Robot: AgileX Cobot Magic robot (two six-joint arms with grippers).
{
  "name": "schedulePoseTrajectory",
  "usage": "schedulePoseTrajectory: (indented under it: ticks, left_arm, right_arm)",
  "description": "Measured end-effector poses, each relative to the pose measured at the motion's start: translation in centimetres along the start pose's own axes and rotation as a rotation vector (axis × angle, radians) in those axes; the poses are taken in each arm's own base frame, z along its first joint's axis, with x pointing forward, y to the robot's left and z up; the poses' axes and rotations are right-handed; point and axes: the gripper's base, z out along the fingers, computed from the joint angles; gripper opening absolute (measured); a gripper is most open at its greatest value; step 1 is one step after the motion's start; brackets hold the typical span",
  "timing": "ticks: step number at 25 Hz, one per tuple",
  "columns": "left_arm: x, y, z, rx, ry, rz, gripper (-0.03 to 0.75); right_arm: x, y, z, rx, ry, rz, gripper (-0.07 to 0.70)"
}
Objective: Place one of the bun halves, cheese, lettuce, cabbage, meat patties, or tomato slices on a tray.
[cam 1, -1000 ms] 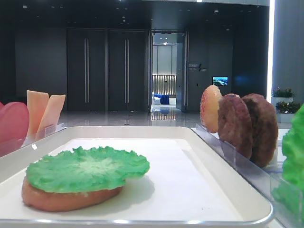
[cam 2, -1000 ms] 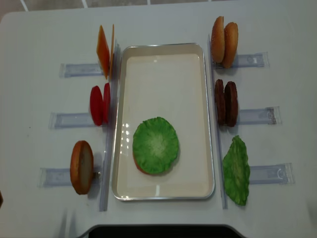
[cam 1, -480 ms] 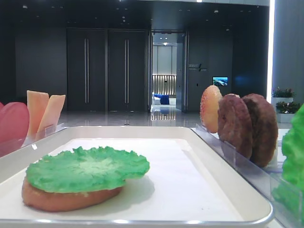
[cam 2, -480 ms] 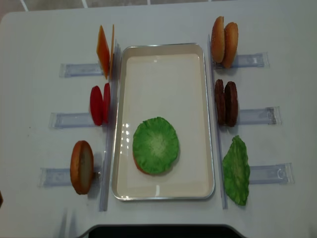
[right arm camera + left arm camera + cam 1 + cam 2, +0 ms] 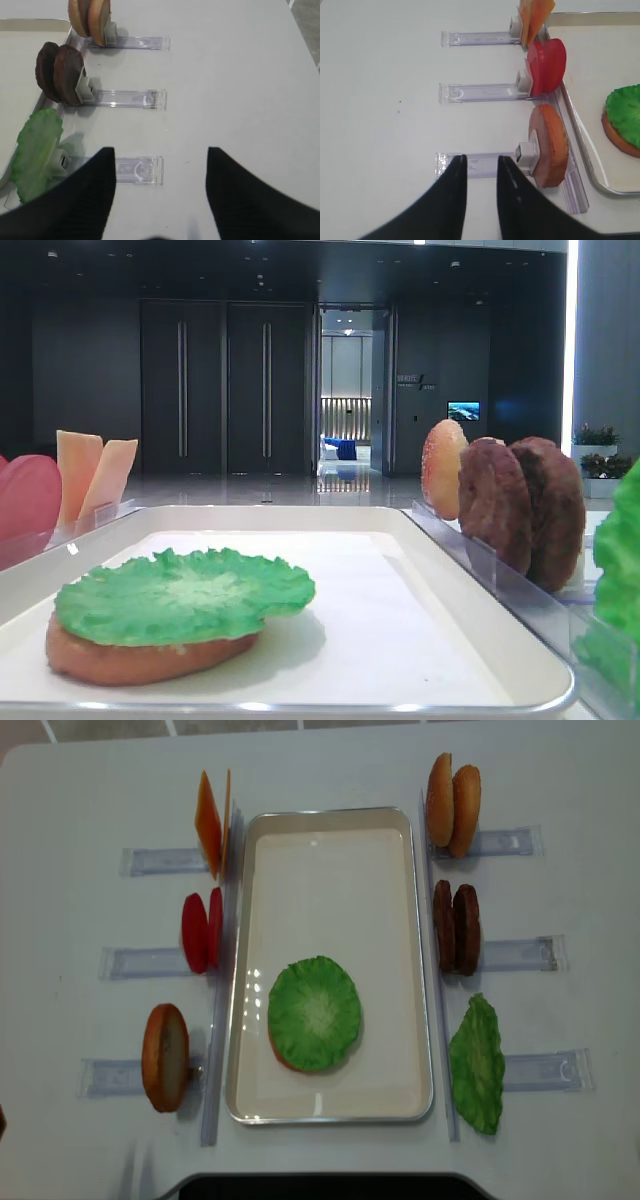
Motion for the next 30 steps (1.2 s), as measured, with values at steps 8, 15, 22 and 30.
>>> schedulePoseTrajectory:
  ticks: [8, 15, 22, 30]
  left_arm:
    - [0.0, 0.0, 0.0, 0.0, 0.0, 0.0, 0.158]
    - [0.0, 0.0, 0.0, 0.0, 0.0, 0.0, 0.158]
    - [0.0, 0.0, 0.0, 0.0, 0.0, 0.0, 0.158]
    - [0.0, 0.0, 0.0, 0.0, 0.0, 0.0, 0.158]
  right_arm:
    - [0.01, 0.01, -0.01, -0.001, -0.001, -0.005, 0.381]
    - [0.01, 0.01, -0.01, -0.001, -0.001, -0.005, 0.381]
    - [0.02, 0.01, 0.01, -0.001, 0.0, -0.005, 0.381]
    - [0.02, 0.01, 0.01, -0.001, 0.0, -0.005, 0.362]
